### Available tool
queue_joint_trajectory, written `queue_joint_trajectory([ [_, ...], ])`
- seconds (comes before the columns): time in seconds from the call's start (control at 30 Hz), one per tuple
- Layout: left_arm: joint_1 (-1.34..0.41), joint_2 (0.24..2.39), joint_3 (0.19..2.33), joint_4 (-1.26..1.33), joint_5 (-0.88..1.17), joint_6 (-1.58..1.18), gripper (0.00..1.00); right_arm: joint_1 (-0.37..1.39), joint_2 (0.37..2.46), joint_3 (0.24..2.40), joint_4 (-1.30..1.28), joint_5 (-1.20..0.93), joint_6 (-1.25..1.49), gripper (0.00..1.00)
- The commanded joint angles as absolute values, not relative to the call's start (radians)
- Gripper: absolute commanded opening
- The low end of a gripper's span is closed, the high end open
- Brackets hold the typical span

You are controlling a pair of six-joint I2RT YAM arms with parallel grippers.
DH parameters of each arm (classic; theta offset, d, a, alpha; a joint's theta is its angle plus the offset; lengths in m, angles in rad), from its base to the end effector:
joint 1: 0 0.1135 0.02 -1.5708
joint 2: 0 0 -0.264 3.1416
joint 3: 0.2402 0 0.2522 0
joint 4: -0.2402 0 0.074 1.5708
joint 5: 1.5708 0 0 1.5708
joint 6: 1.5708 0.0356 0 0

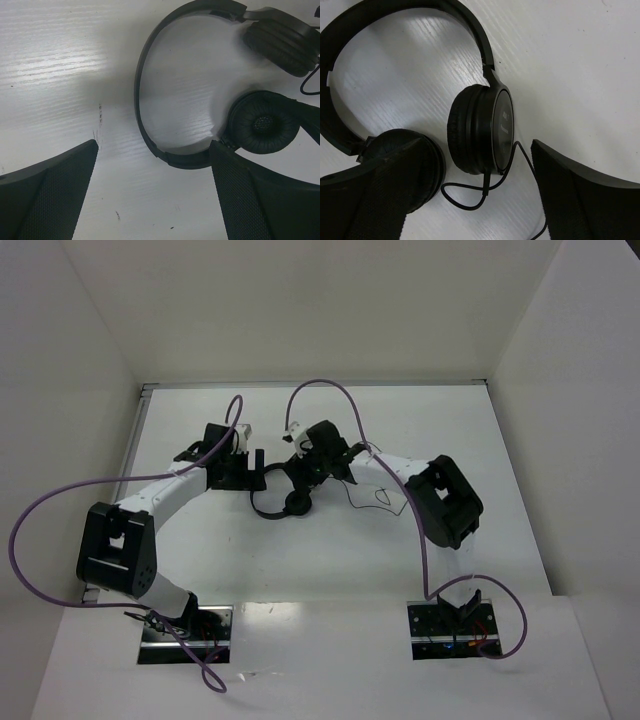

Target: Wrap the headphones

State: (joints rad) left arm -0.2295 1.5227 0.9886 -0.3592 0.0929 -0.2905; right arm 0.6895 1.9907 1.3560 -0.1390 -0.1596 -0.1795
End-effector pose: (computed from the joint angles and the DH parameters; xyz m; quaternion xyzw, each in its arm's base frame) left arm 0.3082 -0.0754 0.2189 -0.0133 0.9422 -0.1277 0.3095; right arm 0.3348 0.2833 0.1814 -0.4148 0.8203 0.1687 0.3558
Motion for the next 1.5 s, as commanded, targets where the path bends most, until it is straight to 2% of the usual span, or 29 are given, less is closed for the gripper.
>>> queue_joint_trajectory([
  [0.0, -0.225, 1.491, 1.003, -0.318, 0.112, -0.278, 1.00, 0.698, 1.996, 1.371, -0.032, -0.170, -0.183, 0.89],
  [0.1, -0.225, 1.491, 0.992, -0.318, 0.112, -0.278, 1.00, 0.698, 1.996, 1.359, -0.011, -0.152, -0.192, 0.85],
  [0.23, -0.225, 1.480, 0.992, -0.328, 0.112, -0.287, 1.00, 0.698, 1.996, 1.339, 0.014, -0.152, -0.173, 0.70],
  [0.67, -0.225, 1.460, 0.971, -0.316, 0.132, -0.305, 1.00, 0.698, 1.976, 1.247, 0.081, -0.140, -0.152, 0.68],
  [1.13, -0.225, 1.470, 0.950, -0.318, 0.150, -0.305, 1.00, 0.698, 1.996, 1.256, 0.161, -0.097, -0.097, 0.67],
  [1.23, -0.225, 1.470, 0.950, -0.318, 0.150, -0.296, 1.00, 0.698, 2.005, 1.267, 0.161, -0.097, -0.097, 0.58],
  [1.3, -0.225, 1.470, 0.950, -0.318, 0.161, -0.296, 1.00, 0.698, 2.025, 1.267, 0.161, -0.097, -0.088, 0.48],
  [1.47, -0.225, 1.470, 0.950, -0.308, 0.181, -0.296, 1.00, 0.698, 2.037, 1.276, 0.161, -0.097, -0.064, 0.38],
])
